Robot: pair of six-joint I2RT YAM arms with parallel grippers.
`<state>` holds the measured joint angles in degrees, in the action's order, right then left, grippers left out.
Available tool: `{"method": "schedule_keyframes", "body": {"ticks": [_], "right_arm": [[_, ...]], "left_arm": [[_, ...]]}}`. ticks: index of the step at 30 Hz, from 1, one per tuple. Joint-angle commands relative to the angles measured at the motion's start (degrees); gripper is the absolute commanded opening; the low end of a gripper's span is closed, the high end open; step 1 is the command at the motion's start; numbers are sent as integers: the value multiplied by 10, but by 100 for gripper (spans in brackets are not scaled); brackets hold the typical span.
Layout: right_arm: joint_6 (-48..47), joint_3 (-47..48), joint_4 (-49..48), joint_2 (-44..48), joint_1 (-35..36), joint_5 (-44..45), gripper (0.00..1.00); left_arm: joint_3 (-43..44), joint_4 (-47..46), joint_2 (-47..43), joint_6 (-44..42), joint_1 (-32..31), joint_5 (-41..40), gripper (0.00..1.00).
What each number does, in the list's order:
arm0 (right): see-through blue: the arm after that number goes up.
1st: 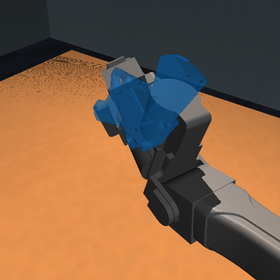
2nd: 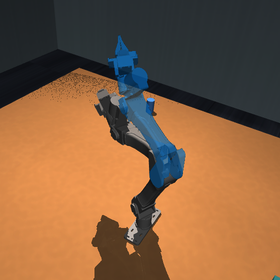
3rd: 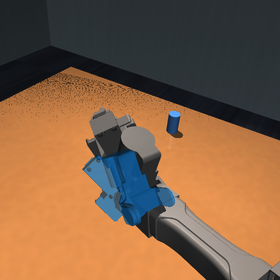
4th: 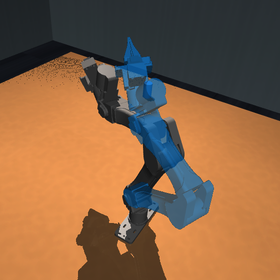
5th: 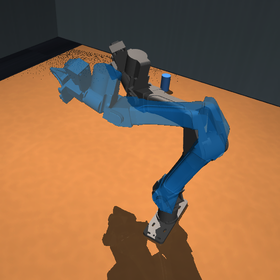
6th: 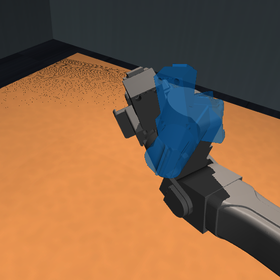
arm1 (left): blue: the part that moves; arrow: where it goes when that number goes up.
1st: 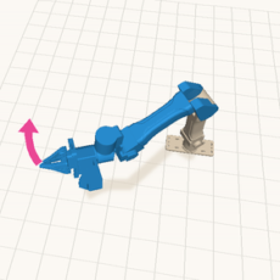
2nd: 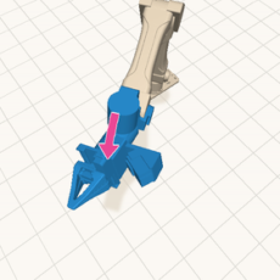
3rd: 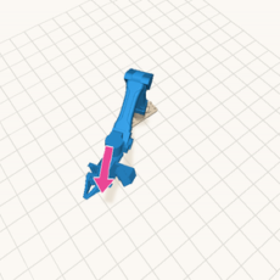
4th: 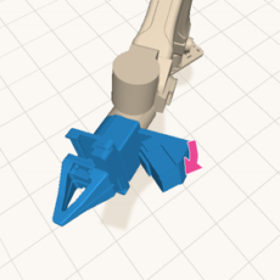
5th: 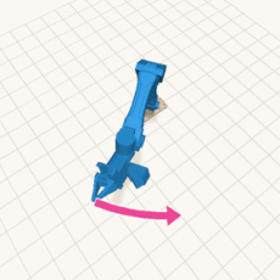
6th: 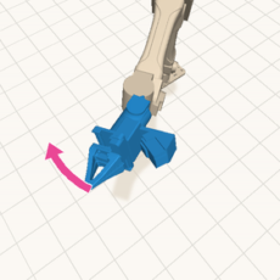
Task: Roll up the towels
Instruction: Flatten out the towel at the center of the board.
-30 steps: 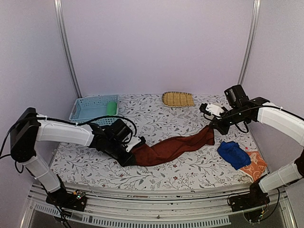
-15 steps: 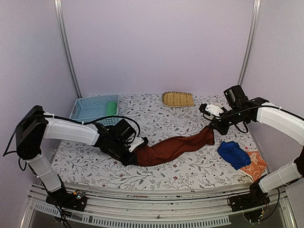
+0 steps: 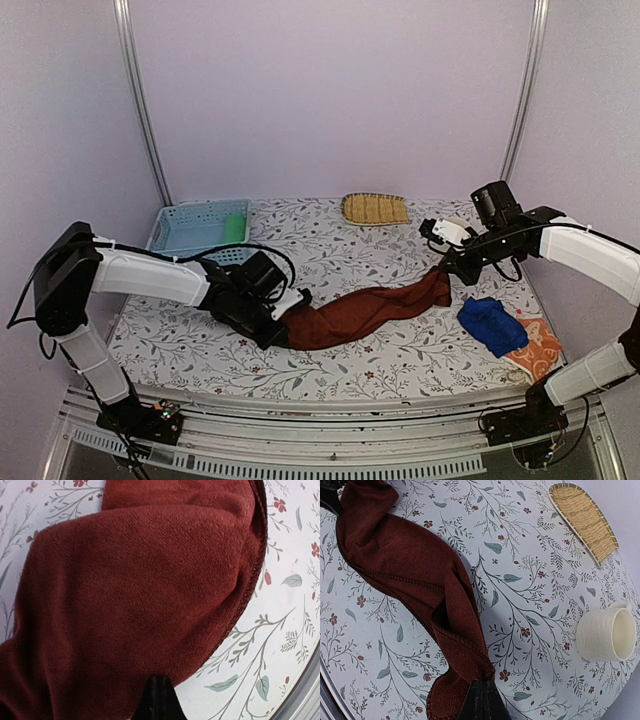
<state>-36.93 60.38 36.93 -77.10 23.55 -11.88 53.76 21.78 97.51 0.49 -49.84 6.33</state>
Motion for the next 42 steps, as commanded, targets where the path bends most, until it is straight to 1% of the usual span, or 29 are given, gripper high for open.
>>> {"method": "schedule_keyframes", "body": {"ticks": [1, 6, 10, 12, 13, 16, 22, 23, 28, 29, 32, 35, 39, 42], "right_arm": [[10, 3, -10, -2, -3, -7, 2], [12, 12, -8, 5, -6, -9, 2], [13, 14, -9, 2, -7, -9, 2], [15, 13, -9, 2, -7, -13, 2], [15, 13, -9, 2, -7, -14, 2], [17, 13, -8, 2, -7, -16, 2], [15, 12, -7, 2, -7, -14, 2], [16, 12, -7, 2, -7, -15, 2], [16, 11, -6, 0, -7, -16, 2], [17, 10, -7, -1, -8, -17, 2], [17, 14, -9, -1, -9, -15, 2], [19, 35, -13, -1, -15, -1, 2], [26, 124, -13, 1, -40, 11, 2], [33, 184, -9, 10, -56, -6, 2]], "left_arm": [[8, 6, -33, -2, -4, -12, 0], [3, 6, -82, 4, 6, -21, 0], [-12, 0, -72, 11, 10, -15, 1], [-13, 3, -47, 18, 7, -17, 20], [-14, 3, -37, 18, 4, -25, 24], [-11, 0, -14, 16, -1, -33, 25], [-2, -2, 12, 7, -3, -39, 23], [-2, -1, 15, 6, -2, -38, 21], [-1, 1, 11, 2, -3, -33, 1], [-1, 2, 7, 3, -2, -33, 0], [3, 9, -14, 3, -1, -38, 0], [24, 38, -53, -3, 1, -64, 0], [79, 95, -131, -21, 18, -111, 0], [128, 128, -183, -35, 32, -129, 0]]}}
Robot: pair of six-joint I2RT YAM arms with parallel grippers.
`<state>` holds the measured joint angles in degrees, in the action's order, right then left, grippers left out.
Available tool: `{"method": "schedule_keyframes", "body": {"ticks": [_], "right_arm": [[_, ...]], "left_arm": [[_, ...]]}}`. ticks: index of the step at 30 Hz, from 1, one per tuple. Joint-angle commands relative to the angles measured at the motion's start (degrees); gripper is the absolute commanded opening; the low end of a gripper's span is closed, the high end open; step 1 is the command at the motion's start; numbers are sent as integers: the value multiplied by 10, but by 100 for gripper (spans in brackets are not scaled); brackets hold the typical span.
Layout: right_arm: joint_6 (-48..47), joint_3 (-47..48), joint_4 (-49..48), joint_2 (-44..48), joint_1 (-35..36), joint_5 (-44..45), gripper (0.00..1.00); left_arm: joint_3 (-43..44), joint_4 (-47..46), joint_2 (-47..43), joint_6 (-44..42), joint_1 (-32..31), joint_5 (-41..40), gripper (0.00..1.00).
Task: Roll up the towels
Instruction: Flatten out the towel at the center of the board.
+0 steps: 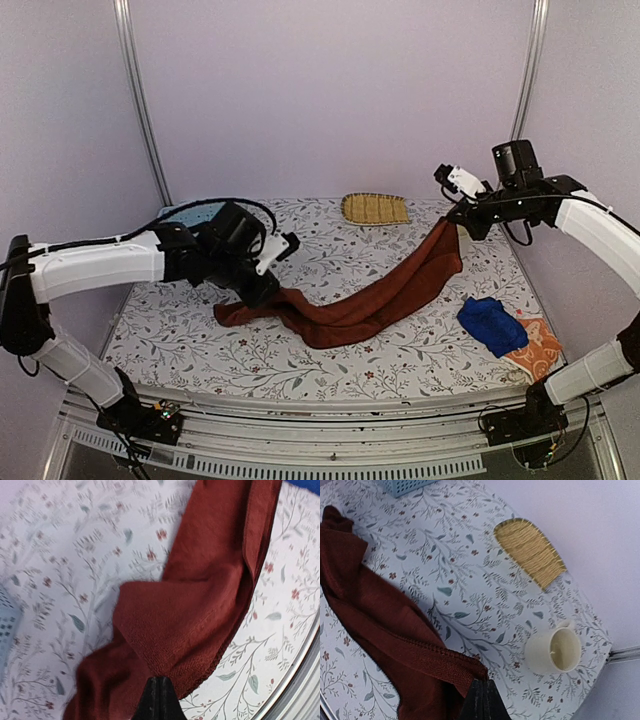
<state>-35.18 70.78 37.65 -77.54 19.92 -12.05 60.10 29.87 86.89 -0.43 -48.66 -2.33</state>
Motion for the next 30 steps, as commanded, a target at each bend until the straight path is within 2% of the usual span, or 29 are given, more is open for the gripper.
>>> {"method": "schedule_keyframes", "body": {"ticks": [1, 5, 7, 13, 14, 17, 20, 23, 27, 30], "right_arm": [[17, 84, -18, 19, -21, -10, 2], [16, 98, -11, 27, -22, -11, 2], [19, 102, -11, 57, -22, -38, 2], [21, 101, 27, 140, -22, -39, 2], [20, 104, 38, 159, -25, -58, 2], [1, 122, 98, 192, -62, -188, 2], [-13, 106, 109, 212, -71, -235, 2], [-8, 84, 84, 213, -71, -225, 2], [6, 34, 23, 184, -71, -155, 2], [12, -4, -9, 111, -71, -120, 2]], "left_arm": [[74, 52, -94, -27, 23, -41, 0], [92, 84, -127, -20, 27, -39, 0], [109, 108, -150, -3, 25, -38, 0], [150, 142, -267, 45, -4, -15, 0], [159, 147, -285, 52, -10, -5, 0], [186, 164, -324, 73, -28, 26, 0], [196, 165, -345, 88, -34, 42, 0], [177, 170, -331, 84, -35, 21, 0], [97, 144, -275, 69, -12, -32, 0], [26, 56, -207, 60, 99, 77, 0]]}}
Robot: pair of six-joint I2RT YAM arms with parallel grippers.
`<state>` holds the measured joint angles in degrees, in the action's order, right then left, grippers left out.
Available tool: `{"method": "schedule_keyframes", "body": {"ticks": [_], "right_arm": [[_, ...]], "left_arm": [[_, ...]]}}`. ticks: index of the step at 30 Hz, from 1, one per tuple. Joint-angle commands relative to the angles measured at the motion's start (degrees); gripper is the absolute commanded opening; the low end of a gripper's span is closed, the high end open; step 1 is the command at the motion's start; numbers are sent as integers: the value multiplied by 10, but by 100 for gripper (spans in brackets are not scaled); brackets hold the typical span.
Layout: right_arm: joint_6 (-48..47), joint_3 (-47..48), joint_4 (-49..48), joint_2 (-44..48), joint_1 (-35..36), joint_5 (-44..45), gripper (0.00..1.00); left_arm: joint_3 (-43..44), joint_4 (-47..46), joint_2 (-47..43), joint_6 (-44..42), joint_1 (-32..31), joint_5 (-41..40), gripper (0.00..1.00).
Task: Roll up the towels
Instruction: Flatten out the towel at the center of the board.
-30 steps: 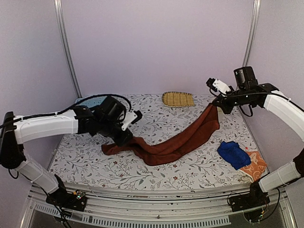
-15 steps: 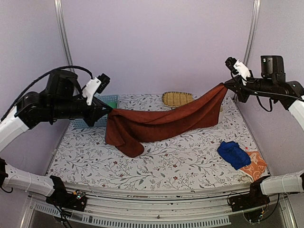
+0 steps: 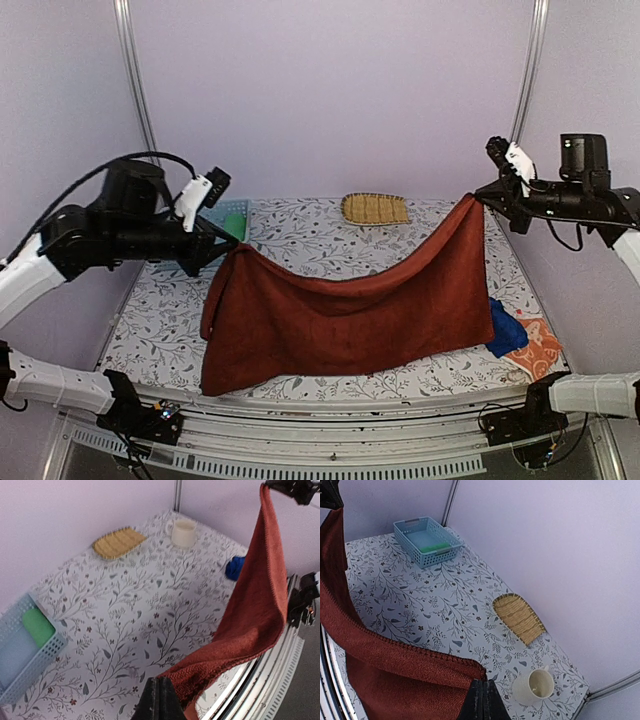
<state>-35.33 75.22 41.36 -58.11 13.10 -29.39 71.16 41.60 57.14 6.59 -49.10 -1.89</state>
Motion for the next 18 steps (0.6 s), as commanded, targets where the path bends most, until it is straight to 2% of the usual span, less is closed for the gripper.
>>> {"method": "schedule_keyframes", "body": {"ticks": [1, 3, 4, 7, 9, 13, 18], "right_arm": [[16, -53, -55, -121, -3, 62, 2], [18, -54, -88, -204, -4, 89, 2], [20, -45, -101, -267, -4, 101, 2], [27, 30, -120, -405, -10, 132, 2], [38, 92, -111, -473, -13, 154, 2], [54, 132, -98, -501, -14, 155, 2], [57, 82, -109, -456, -14, 131, 2]], "left_arm": [[-100, -99, 124, -8, 148, 100, 0], [-94, -157, 215, -6, 185, 111, 2], [-75, -172, 272, -3, 196, 101, 11], [40, -138, 421, 5, 204, 36, 24], [85, -125, 461, 16, 205, -3, 30], [49, -124, 419, 45, 203, -18, 38], [-93, -94, 302, 103, 182, 6, 37]]}}
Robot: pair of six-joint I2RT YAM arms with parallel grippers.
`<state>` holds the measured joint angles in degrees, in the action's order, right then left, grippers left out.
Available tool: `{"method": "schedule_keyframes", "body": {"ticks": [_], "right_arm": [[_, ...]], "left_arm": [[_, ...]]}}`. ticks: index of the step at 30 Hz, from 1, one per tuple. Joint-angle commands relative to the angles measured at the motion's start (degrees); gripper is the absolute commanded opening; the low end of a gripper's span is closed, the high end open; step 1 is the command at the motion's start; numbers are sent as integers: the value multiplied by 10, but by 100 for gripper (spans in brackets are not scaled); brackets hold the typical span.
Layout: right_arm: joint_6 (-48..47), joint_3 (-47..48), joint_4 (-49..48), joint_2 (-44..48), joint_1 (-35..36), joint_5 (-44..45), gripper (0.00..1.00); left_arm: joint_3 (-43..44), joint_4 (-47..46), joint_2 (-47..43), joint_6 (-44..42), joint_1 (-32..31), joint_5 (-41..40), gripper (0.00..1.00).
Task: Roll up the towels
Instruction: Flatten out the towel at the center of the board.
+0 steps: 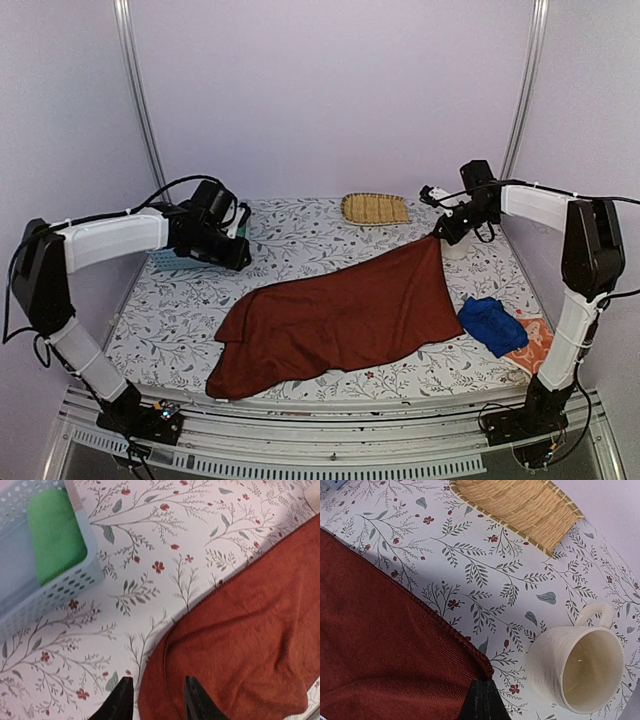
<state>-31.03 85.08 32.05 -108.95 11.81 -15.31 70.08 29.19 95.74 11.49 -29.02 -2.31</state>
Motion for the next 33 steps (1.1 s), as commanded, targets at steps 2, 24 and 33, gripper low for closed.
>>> {"method": "schedule_keyframes", "body": {"ticks": [2, 24, 33], "right_arm": [[16, -35, -20, 68, -1, -10, 2], [20, -58, -7, 77, -1, -27, 2], [22, -58, -5, 75, -1, -31, 2]], "left_arm": [[-129, 34, -126, 65, -39, 38, 36], [-40, 276, 50, 67, -195, -96, 42], [-32, 271, 93, 39, -219, -103, 45]]}}
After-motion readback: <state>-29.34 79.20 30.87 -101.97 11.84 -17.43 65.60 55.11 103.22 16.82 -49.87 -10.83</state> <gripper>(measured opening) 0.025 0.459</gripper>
